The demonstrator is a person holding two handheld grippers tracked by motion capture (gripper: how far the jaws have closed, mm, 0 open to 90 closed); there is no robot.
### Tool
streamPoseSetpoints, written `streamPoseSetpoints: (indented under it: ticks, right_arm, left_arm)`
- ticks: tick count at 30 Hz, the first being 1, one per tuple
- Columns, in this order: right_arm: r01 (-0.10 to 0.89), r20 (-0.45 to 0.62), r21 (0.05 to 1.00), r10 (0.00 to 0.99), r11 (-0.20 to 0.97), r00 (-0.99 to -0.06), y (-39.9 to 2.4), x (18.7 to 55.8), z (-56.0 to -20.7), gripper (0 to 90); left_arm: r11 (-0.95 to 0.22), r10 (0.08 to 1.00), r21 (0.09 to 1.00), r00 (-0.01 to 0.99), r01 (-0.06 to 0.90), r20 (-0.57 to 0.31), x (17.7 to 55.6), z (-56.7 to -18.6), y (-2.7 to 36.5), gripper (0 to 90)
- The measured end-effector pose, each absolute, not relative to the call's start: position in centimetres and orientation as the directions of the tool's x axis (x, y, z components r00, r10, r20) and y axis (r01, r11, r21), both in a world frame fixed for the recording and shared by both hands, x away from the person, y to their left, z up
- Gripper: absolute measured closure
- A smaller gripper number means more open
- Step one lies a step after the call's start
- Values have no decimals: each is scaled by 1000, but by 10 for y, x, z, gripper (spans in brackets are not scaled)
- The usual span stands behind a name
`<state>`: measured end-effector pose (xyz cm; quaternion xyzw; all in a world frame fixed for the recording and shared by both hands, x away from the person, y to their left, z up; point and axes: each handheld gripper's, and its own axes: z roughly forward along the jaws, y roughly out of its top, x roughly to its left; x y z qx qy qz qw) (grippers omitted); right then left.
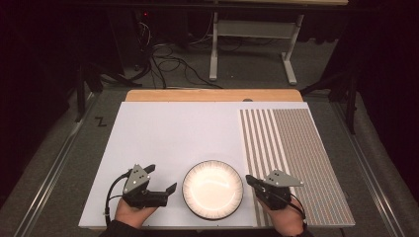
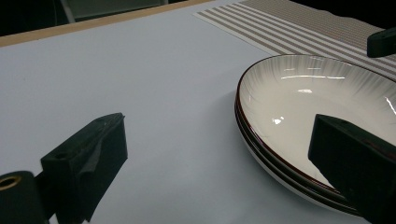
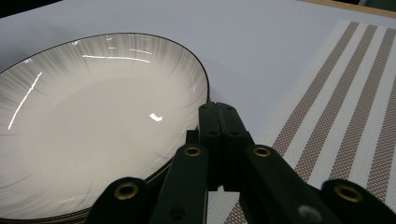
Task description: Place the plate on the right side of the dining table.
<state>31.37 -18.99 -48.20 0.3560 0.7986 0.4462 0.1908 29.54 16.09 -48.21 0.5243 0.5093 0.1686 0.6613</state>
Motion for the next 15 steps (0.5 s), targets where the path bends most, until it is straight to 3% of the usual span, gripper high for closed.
streamPoseSetpoints:
  ticks: [15]
  right_arm:
    - [415, 23, 834, 727, 364, -686, -181, 312, -486, 900]
  left_arm:
    - [393, 756, 862, 421, 319, -501, 296, -483, 161, 60]
